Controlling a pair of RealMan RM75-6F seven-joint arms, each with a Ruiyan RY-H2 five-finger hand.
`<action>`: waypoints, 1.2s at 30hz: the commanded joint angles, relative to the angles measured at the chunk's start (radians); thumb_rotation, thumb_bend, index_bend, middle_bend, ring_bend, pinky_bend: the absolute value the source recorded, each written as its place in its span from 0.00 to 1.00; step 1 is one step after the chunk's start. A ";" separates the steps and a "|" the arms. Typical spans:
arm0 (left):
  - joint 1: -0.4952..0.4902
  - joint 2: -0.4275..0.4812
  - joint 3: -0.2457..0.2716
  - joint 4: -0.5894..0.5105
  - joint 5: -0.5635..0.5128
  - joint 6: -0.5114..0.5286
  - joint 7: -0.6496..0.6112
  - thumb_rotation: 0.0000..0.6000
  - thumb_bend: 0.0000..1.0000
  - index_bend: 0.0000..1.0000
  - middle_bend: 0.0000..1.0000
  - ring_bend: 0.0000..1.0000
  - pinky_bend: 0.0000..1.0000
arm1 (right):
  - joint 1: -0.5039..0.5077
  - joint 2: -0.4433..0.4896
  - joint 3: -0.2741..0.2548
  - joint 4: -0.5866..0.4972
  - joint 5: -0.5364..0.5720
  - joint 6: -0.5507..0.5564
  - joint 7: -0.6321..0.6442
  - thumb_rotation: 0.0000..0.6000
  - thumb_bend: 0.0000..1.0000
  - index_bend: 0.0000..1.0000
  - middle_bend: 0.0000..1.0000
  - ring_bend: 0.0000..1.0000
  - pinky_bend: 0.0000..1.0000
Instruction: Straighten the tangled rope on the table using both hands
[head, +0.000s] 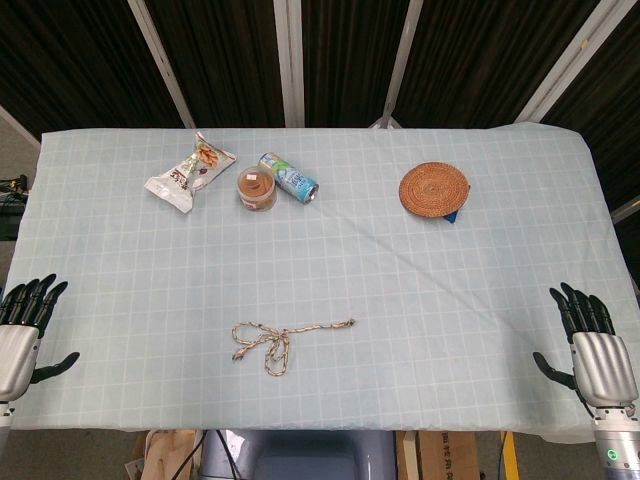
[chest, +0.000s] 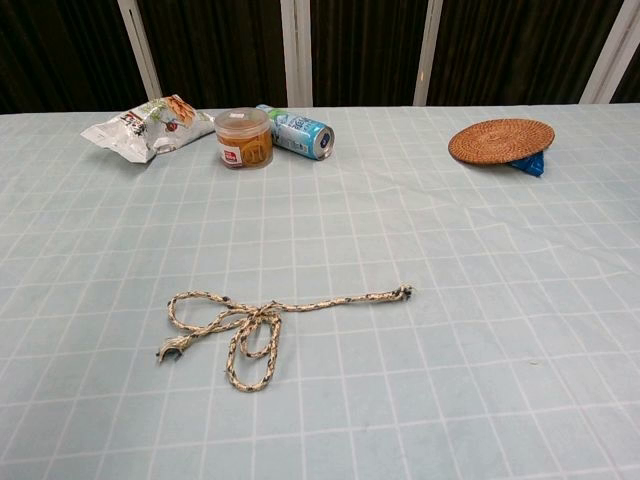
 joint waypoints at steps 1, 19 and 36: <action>0.000 0.000 0.000 0.001 -0.001 0.000 0.001 1.00 0.07 0.00 0.00 0.00 0.00 | 0.000 0.000 0.000 0.000 0.000 0.000 0.000 1.00 0.27 0.00 0.00 0.00 0.00; 0.000 0.000 -0.002 0.001 0.000 0.001 0.003 1.00 0.07 0.00 0.00 0.00 0.00 | 0.032 0.001 -0.006 -0.022 -0.043 -0.033 0.072 1.00 0.27 0.00 0.00 0.00 0.00; -0.003 -0.006 -0.003 0.008 0.007 0.004 0.016 1.00 0.07 0.00 0.00 0.00 0.00 | 0.279 -0.128 0.071 -0.045 -0.044 -0.296 0.121 1.00 0.29 0.39 0.11 0.00 0.00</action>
